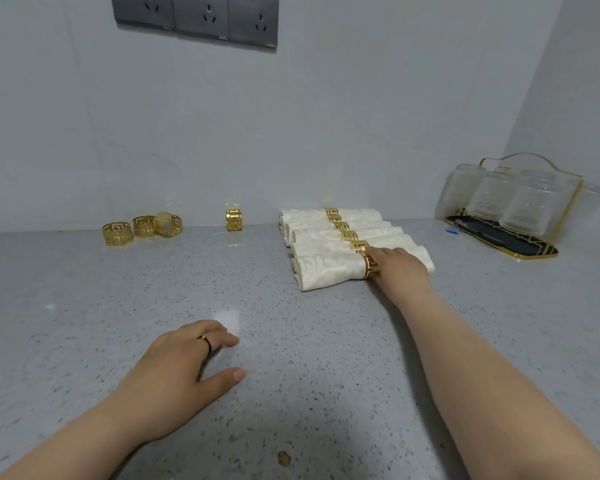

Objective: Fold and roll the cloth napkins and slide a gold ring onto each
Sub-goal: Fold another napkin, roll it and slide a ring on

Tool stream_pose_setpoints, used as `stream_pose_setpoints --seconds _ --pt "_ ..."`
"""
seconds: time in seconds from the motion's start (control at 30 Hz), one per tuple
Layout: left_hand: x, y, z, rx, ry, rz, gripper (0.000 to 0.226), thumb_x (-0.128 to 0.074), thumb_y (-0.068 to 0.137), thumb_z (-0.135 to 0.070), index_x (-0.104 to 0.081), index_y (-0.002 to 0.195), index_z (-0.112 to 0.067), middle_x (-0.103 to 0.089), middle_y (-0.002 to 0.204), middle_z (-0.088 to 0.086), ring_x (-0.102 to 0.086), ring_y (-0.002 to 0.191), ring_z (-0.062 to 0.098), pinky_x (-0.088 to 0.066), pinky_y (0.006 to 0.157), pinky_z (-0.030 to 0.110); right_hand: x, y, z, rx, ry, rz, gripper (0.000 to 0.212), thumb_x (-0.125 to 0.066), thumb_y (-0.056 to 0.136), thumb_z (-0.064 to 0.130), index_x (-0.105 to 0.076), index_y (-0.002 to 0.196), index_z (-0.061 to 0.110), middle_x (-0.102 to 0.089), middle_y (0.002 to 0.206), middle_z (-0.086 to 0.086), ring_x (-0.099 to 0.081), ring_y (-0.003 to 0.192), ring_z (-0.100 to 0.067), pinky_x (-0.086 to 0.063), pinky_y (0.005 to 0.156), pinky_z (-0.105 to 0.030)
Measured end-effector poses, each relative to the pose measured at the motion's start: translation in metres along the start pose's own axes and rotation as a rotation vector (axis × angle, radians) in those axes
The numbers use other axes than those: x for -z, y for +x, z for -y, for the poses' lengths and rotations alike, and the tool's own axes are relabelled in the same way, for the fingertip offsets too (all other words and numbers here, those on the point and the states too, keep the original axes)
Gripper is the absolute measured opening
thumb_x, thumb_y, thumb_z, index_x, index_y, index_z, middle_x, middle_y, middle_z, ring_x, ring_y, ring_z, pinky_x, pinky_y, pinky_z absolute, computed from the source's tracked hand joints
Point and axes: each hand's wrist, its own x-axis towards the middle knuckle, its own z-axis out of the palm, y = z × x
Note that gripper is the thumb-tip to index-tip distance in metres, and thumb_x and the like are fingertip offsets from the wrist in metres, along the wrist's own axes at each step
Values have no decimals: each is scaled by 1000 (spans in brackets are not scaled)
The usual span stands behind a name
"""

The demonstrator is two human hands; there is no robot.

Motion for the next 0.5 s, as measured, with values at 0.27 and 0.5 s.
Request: stream_pose_setpoints --seconds 0.27,0.5 --pt "-1 0 1 20 -17 -3 125 19 28 -95 -41 126 -45 -25 115 -35 -36 121 -1 -24 100 13 3 -5 -3 14 -21 5 48 -33 97 13 -24 144 19 -42 142 -3 -37 129 -23 -25 107 -30" --pt "-2 0 1 18 -25 -15 128 19 28 -95 -43 127 -42 -26 115 -34 -37 122 -1 -25 104 15 7 -10 3 -32 -61 34 59 -39 94 17 -12 147 18 -31 148 -4 -27 136 -23 -12 115 -37"
